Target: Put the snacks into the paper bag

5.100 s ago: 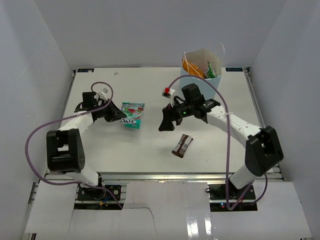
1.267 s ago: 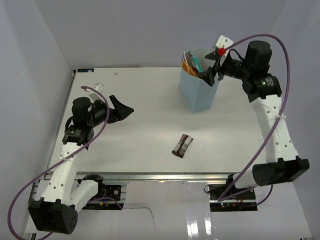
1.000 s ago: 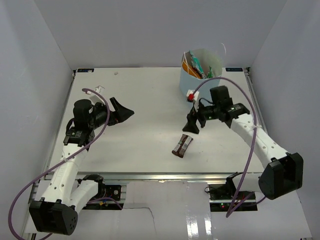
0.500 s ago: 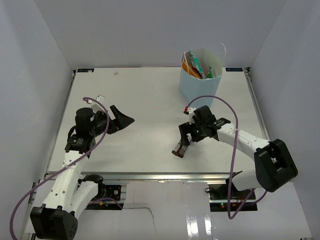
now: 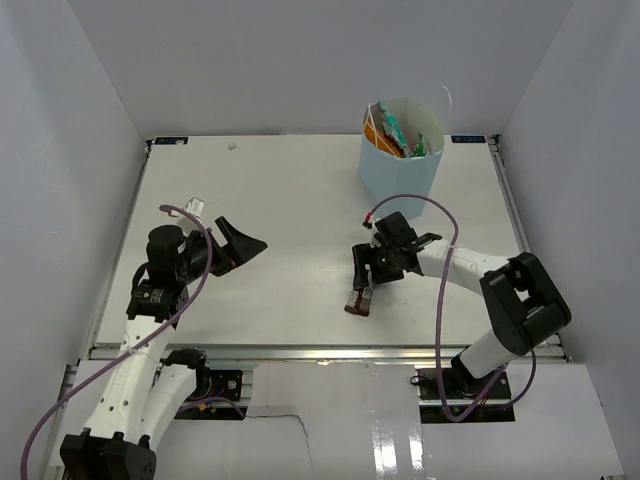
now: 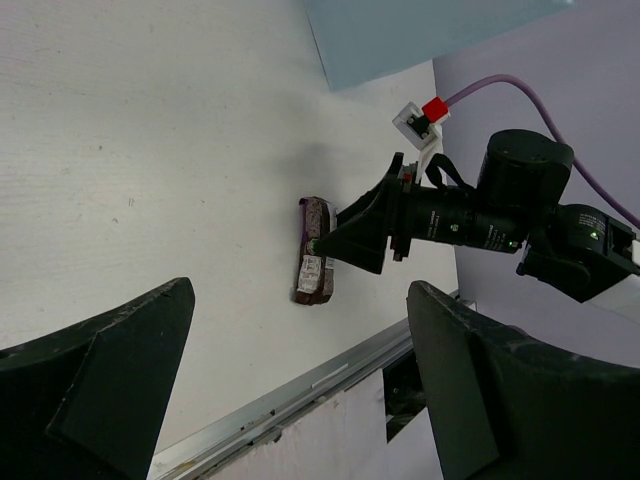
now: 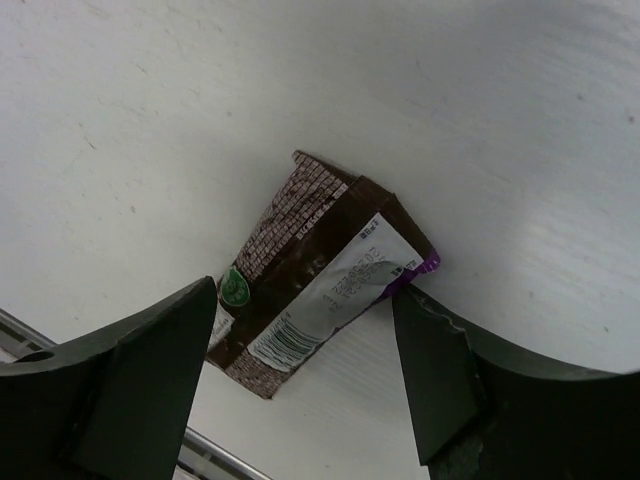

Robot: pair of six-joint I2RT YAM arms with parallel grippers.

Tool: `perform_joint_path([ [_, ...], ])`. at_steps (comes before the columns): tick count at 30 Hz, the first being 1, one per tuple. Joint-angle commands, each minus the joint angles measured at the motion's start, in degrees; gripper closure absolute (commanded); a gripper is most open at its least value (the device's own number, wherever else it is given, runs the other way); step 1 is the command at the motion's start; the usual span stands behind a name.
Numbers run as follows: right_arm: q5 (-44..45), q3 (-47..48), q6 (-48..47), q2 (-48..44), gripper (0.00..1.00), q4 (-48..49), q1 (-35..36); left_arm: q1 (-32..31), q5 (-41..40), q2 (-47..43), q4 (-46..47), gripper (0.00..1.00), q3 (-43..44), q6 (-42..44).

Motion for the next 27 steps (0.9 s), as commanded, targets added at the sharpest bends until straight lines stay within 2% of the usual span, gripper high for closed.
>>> perform_joint_path([
  [1, -1.68, 3.96, 0.91, 2.93, 0.24, -0.13, 1.11, -0.18, -1.34, -2.53, -0.94, 0.02, 0.08, -0.38],
  [4, -2.3, 4.85, 0.83, 4.87, 0.32, -0.66, 1.37, -0.09, -1.52, -2.97, -1.38, 0.02, -0.09, -0.21],
  [5, -2.39, 5.29, 0.83, 5.74, 0.38, -0.31, 1.55, -0.18, -1.35, -2.89, -1.38, 0.02, -0.18, -0.12],
  [10, -0.99, 9.41, -2.76, 8.03, 0.55, -0.49, 5.67, -0.18, -0.99, -2.45, -1.55, 0.02, 0.08, 0.32],
  [12, -0.02, 10.21, -4.26, 8.56, 0.59, -0.23, 6.82, -0.09, -1.17, -2.27, -1.82, 0.02, 0.43, 0.76],
  [13, -0.02, 11.0, -6.45, 8.82, 0.68, -0.05, 6.91, -0.18, -1.17, -2.27, -1.9, 0.02, 0.61, 0.93],
  [14, 0.07, 11.53, -7.51, 8.91, 0.69, -0.05, 6.91, -0.18, -1.26, -2.27, -1.99, 0.02, 0.61, 1.02],
  [15, -2.19, 13.53, -13.7, 8.91, 0.81, 0.39, 6.65, -0.18, -1.43, -2.27, -1.99, 0.02, 0.78, 1.29],
  [16, -2.21, 13.55, -13.76, 8.92, 0.82, 0.65, 6.65, -0.18, -1.52, -2.27, -1.99, 0.02, 0.78, 1.29],
  [18, -6.84, 16.26, -21.53, 8.13, 0.92, 0.66, 5.86, -0.18, -1.7, -2.36, -1.56, 0.02, 0.79, 1.81],
  [20, -11.16, 17.94, -26.92, 6.73, 0.92, 0.04, 5.15, -0.18, -2.05, -2.36, -0.68, 0.02, 0.78, 1.99],
  [21, -18.66, 20.3, -33.91, 6.28, 0.92, -1.35, 4.11, -0.18, -2.05, -2.53, -0.15, 0.02, 0.78, 2.08],
  [24, -27.93, 26.96, -43.01, 4.61, 0.92, -8.91, 3.48, -0.09, -2.31, -2.62, 0.55, 0.02, 0.7, 2.34],
  [25, -29.71, 28.91, -47.03, 4.26, 0.92, -10.66, 3.31, -0.18, -2.4, -2.88, 0.82, 0.02, 0.52, 2.34],
  [27, -30.6, 32.78, -48.48, 3.64, 0.92, -13.05, 2.87, -0.18, -2.4, -3.24, 1.87, 0.02, 0.17, 2.34],
])
